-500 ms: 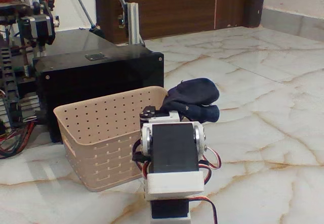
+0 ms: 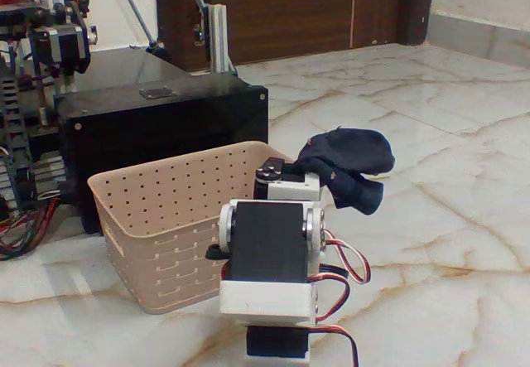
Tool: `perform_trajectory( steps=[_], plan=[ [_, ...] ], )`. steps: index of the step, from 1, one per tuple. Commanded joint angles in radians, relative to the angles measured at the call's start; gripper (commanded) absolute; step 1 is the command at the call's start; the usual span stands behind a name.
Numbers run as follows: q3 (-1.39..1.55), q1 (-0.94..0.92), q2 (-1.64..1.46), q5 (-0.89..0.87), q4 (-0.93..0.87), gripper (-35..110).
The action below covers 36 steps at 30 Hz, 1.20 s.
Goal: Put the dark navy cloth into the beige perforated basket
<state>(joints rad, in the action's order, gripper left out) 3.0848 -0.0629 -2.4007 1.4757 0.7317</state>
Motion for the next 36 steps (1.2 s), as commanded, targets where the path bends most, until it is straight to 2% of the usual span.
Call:
perform_trajectory(
  steps=[1,12,17,20,24,27,30,33,36],
  plan=[
    [-0.037,0.015,0.002,-0.014,-0.017,0],
    [-0.417,0.101,0.089,-0.089,-0.281,0],
    [-0.75,0.14,0.224,-0.141,-0.514,0],
    [-0.919,0.193,0.318,-0.227,-0.577,0],
    [-1.281,0.258,0.558,-0.476,-0.769,0],
    [-1.46,0.298,0.695,-0.704,-0.793,0],
    [-1.795,0.331,0.92,-0.914,-1.025,0],
    [-1.867,0.356,1.051,-1.074,-1.088,0],
    [-1.999,0.365,1.167,-1.282,-1.25,0]
  ],
)
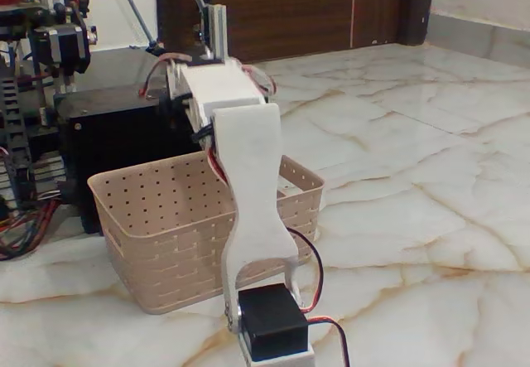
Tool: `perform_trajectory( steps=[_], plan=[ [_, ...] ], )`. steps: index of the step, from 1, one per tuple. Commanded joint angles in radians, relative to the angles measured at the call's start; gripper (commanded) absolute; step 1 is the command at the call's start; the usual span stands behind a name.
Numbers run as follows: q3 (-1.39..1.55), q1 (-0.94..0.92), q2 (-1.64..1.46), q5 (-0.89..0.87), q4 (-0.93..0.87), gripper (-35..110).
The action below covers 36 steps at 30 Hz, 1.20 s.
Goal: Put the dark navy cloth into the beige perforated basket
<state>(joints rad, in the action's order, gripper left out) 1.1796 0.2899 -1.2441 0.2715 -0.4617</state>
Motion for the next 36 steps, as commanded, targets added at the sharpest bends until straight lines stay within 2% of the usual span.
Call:
perform_trajectory(
  steps=[1,3,10,12,15,20,23,24,26,29,32,36],
  plan=[
    [-0.135,0.014,0.048,-0.143,-0.11,0],
    [-0.196,0.023,0.11,-0.192,-0.169,0],
    [-0.222,0.018,0.184,-0.178,-0.376,0],
    [-0.222,0.02,0.184,-0.167,-0.385,0],
    [-0.222,0.018,0.176,-0.183,-0.472,9],
    [-0.221,0.017,0.166,-0.178,-0.482,10],
    [-0.143,0.008,0.15,-0.147,-0.635,10],
    [-0.138,0.008,0.144,-0.152,-0.607,10],
    [-0.15,0.009,0.123,-0.161,-0.405,9],
    [-0.137,0.005,0.1,-0.138,-0.41,8],
    [-0.017,0.002,0.008,0.06,-0.322,2],
    [0.405,-0.028,-0.302,0.293,-0.026,0]
  ],
)
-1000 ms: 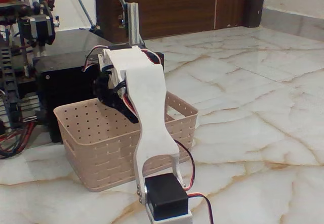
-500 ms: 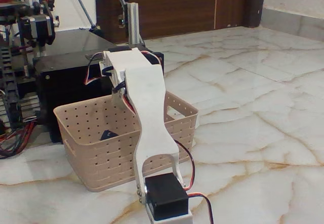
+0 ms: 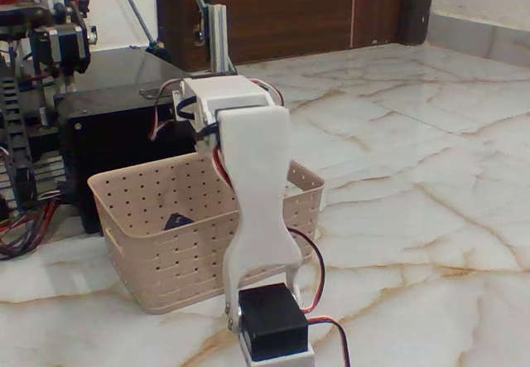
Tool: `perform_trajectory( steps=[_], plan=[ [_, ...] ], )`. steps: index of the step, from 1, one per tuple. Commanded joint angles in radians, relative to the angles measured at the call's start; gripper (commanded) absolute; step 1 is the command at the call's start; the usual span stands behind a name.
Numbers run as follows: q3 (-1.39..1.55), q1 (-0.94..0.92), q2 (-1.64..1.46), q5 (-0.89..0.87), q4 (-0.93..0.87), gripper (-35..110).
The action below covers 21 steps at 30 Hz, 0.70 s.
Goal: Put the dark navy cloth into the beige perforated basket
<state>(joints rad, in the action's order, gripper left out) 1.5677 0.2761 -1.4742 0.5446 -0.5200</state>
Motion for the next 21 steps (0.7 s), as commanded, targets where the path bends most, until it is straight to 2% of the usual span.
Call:
perform_trajectory(
  steps=[1,4,13,15,17,21],
  plan=[
    [0.13,-0.028,-0.156,0.087,0.101,0],
    [0.388,-0.091,-0.356,0.299,0.198,0],
    [0.815,-0.161,-0.647,0.678,0.566,0],
    [0.891,-0.161,-0.721,0.713,0.581,0],
    [0.991,-0.161,-0.776,0.726,0.68,0],
    [1.049,-0.161,-0.862,0.729,0.68,0]
  ],
)
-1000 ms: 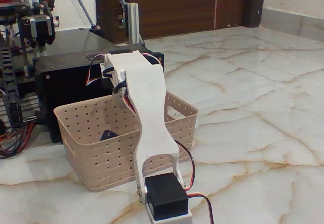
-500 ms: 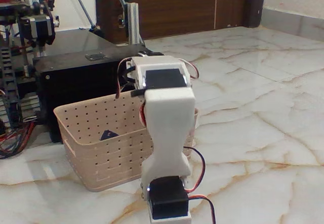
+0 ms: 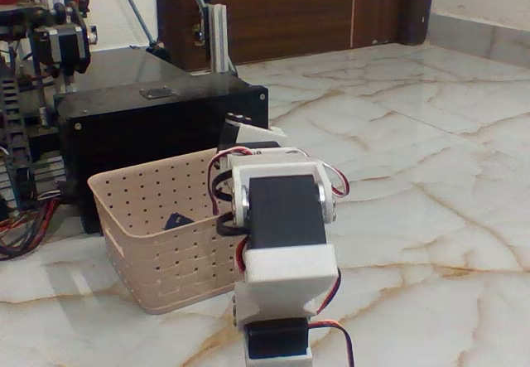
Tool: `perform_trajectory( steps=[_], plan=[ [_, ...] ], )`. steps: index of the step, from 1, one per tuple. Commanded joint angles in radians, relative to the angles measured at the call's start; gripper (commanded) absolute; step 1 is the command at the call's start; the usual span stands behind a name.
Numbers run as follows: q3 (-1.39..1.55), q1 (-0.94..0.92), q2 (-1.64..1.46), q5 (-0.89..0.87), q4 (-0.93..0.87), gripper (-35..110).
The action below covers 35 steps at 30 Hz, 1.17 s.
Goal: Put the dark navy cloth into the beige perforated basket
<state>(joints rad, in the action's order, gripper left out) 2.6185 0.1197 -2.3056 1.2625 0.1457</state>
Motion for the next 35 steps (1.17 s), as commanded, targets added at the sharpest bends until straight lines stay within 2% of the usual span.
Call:
perform_trajectory(
  steps=[1,8,14,20,25,35],
  plan=[
    [0.035,-0.006,-0.061,0.025,0.035,0],
    [0.351,-0.026,-0.12,0.092,0.377,0],
    [0.463,-0.04,-0.12,0.129,0.489,0],
    [0.463,-0.038,-0.12,0.153,0.499,0],
    [0.463,-0.038,-0.12,0.249,0.52,0],
    [0.463,-0.038,-0.117,0.264,0.537,0]
  ],
)
